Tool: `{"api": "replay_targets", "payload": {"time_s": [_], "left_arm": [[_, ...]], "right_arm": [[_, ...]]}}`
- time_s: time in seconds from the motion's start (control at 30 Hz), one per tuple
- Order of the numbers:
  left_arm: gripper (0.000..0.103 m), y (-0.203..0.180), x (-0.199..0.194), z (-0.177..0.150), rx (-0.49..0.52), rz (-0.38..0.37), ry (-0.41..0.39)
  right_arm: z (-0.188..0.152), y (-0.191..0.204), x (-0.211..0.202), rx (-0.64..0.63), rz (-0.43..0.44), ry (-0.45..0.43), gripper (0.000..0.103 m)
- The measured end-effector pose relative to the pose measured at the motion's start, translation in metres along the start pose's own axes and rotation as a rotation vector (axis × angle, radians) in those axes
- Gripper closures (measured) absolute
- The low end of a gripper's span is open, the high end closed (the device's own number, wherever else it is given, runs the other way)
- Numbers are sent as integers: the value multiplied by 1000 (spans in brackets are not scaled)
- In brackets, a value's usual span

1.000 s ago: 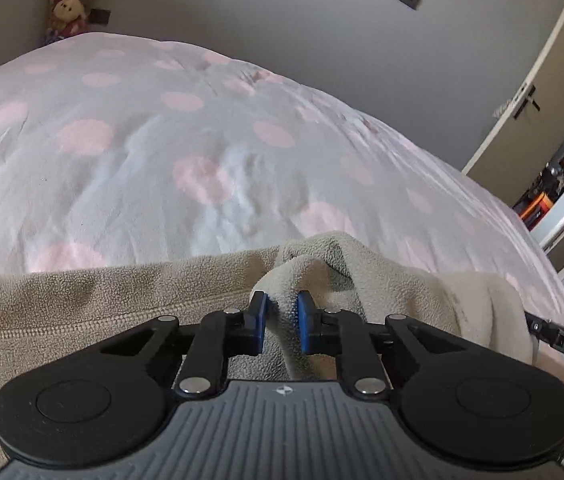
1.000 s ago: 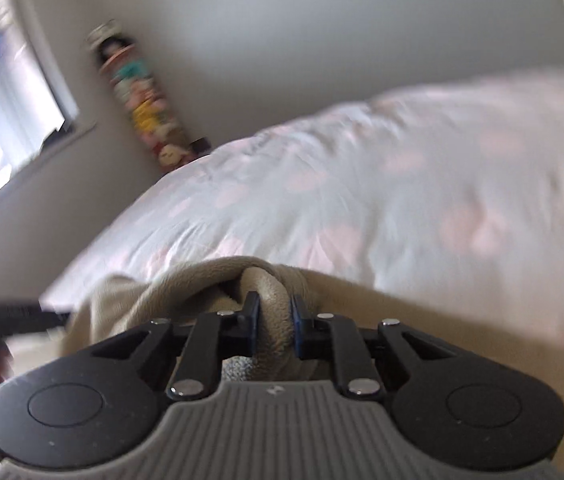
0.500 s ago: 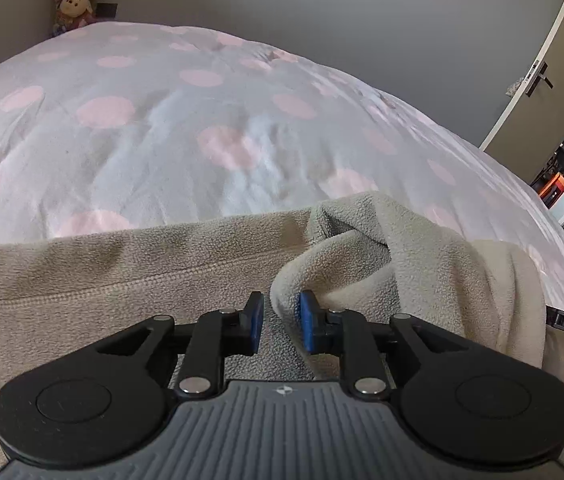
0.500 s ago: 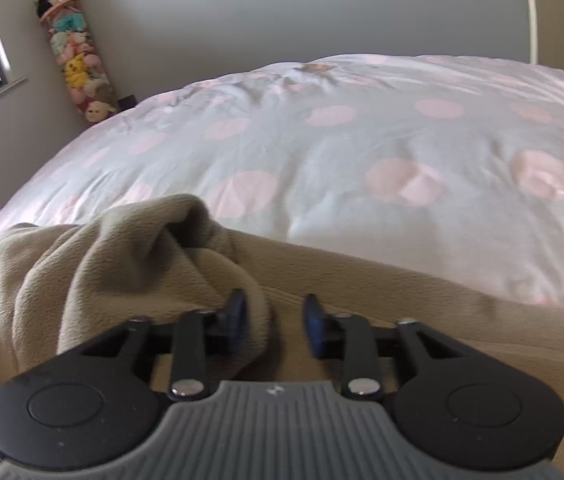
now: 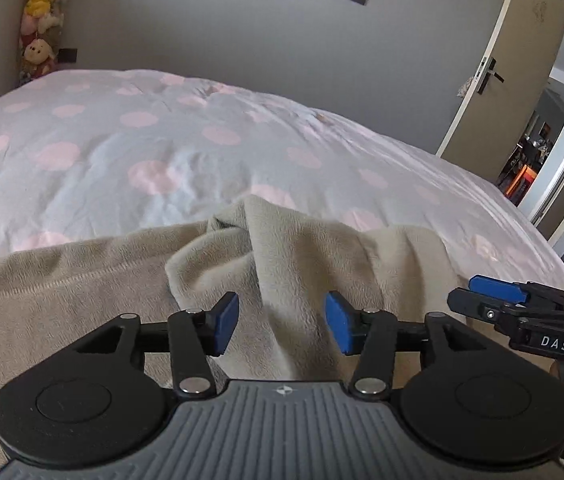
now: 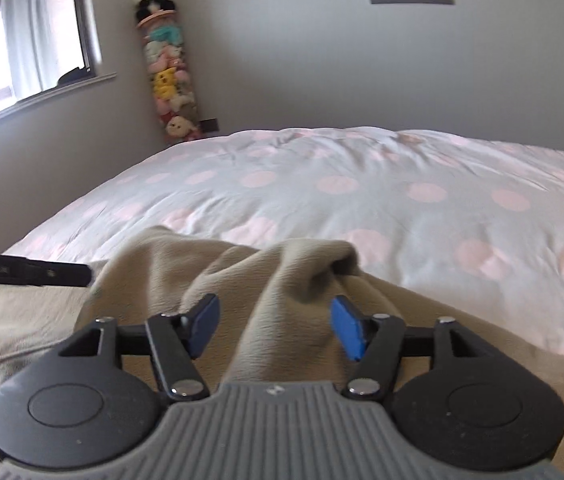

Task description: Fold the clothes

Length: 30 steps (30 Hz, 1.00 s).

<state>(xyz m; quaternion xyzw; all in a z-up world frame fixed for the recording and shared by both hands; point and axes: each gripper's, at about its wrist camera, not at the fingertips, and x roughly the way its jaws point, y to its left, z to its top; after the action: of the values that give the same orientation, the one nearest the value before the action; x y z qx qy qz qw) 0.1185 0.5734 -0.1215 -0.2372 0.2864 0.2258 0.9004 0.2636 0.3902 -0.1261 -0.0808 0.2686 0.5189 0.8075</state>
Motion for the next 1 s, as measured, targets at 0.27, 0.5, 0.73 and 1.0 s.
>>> {"api": "replay_targets", "payload": {"time_s": [0.27, 0.5, 0.73, 1.0], "left_arm": [[93, 39, 27, -38, -174, -69, 62], [93, 63, 19, -63, -313, -153, -7], [85, 59, -23, -51, -272, -97, -86], [85, 8, -18, 22, -47, -4, -218]], "right_arm": [[-61, -48, 18, 352, 37, 64, 89], [-89, -75, 9, 608, 112, 41, 96], [-77, -61, -31, 526, -6, 33, 87], [10, -15, -21, 187, -87, -136, 87]]}}
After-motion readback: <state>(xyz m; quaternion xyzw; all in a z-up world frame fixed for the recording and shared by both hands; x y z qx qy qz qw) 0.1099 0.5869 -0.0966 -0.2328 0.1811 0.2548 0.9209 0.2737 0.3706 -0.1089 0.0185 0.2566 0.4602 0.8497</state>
